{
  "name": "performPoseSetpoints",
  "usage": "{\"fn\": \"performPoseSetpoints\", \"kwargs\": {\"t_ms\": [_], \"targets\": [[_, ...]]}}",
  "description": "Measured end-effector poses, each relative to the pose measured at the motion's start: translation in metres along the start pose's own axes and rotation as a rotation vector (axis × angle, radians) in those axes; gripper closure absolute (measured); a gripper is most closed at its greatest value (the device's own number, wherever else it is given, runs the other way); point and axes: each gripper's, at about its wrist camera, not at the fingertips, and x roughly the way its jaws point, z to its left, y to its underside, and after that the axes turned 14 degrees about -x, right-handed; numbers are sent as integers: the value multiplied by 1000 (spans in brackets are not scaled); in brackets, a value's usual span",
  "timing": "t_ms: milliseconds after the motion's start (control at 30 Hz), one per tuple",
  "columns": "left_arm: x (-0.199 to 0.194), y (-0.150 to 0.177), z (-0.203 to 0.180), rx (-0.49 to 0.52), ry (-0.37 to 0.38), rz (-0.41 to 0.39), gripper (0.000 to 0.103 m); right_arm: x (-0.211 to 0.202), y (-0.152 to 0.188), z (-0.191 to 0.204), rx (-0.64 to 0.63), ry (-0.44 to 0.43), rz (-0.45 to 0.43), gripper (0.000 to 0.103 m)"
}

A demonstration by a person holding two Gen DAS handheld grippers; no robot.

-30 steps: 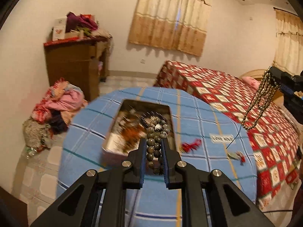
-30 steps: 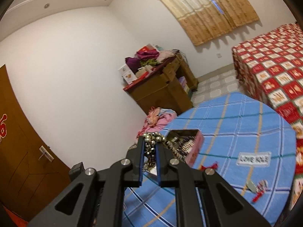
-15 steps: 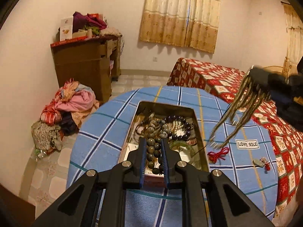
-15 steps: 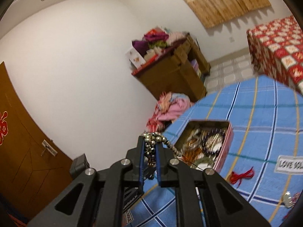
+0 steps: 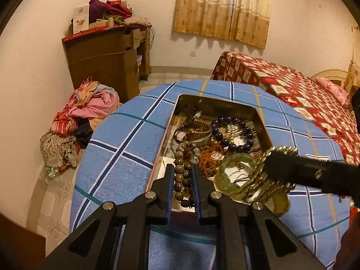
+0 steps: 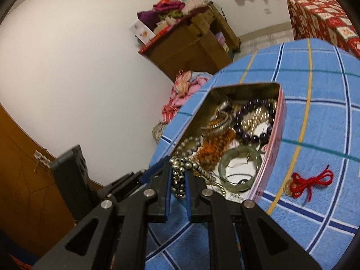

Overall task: Organize jewelry
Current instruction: 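Lower the wooden bracelet and gold chain into the tin and open both grippers, then withdraw both grippers from the tin toward the red string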

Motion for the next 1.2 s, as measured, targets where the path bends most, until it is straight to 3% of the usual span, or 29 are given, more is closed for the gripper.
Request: {"fn": "performPoseSetpoints", "kwargs": {"t_ms": [133,267,367,433,500,567,867,1033,1200], "targets": [[8,2,2,13,-28,6,88,10,4,-1,-22,9,28,89],[9,0,-2,44,-51,-4,88,13,5,-1,-32,8,45,80],[3,-2,-6,59,-48,-10,86,0,3,-2,-4,-19,20,57],[-1,-4,-9,65,-54,-9,76,-15,1,0,-8,-9,-22,41],[-6,-5,-9,63,-70,-17,47,-30,-2,2,-10,2,-52,40],[-19,-3,-8,52,-73,-58,39,-51,-1,2,-6,42,-94,40],[-56,21,-2,-31,-75,-87,37,-127,42,-5,2,421,-201,40],[-61,39,-10,-59,-60,-50,37,-155,63,-9,16,503,-204,40],[-71,51,-28,-20,-26,-41,37,-180,75,-3,-26,584,-215,40]]}}
